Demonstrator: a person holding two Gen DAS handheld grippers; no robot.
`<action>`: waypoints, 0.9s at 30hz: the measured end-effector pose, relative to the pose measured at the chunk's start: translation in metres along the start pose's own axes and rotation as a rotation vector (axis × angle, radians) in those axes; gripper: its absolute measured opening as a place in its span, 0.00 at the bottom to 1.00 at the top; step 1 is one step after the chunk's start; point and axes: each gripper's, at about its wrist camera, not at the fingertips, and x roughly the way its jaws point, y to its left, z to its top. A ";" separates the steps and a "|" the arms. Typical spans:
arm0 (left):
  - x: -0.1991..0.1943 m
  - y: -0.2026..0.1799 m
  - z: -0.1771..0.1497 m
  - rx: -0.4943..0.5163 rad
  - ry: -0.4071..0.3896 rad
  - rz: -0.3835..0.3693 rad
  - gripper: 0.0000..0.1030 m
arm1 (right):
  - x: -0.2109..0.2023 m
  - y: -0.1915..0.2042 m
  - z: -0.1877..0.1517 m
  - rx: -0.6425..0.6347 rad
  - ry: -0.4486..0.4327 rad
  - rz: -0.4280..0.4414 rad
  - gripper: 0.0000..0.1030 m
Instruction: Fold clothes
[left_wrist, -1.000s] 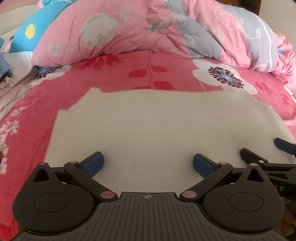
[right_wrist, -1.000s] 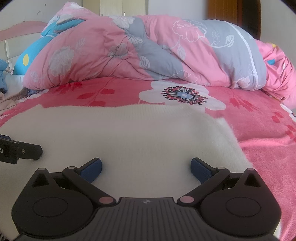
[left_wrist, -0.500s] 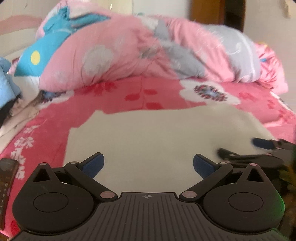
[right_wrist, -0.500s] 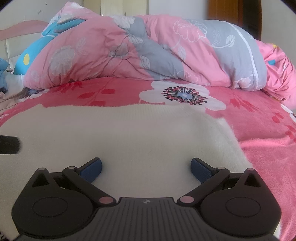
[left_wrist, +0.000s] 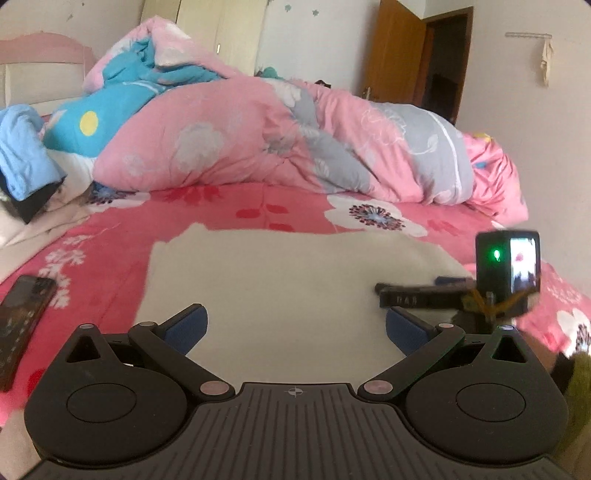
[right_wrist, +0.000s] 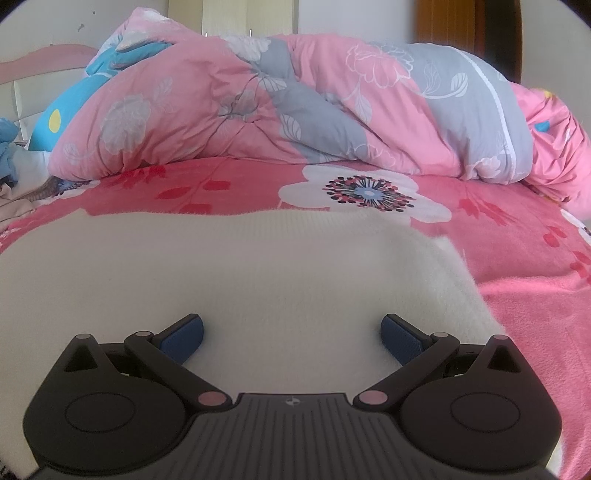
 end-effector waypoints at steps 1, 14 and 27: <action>0.000 0.002 -0.005 -0.004 0.010 0.000 1.00 | 0.000 0.000 0.000 0.000 -0.001 0.000 1.00; 0.017 0.039 -0.045 -0.183 0.115 0.064 0.99 | 0.000 0.001 -0.001 -0.004 -0.003 -0.008 1.00; 0.017 0.068 -0.051 -0.490 0.025 -0.005 0.95 | 0.000 0.002 -0.001 -0.007 -0.001 -0.013 1.00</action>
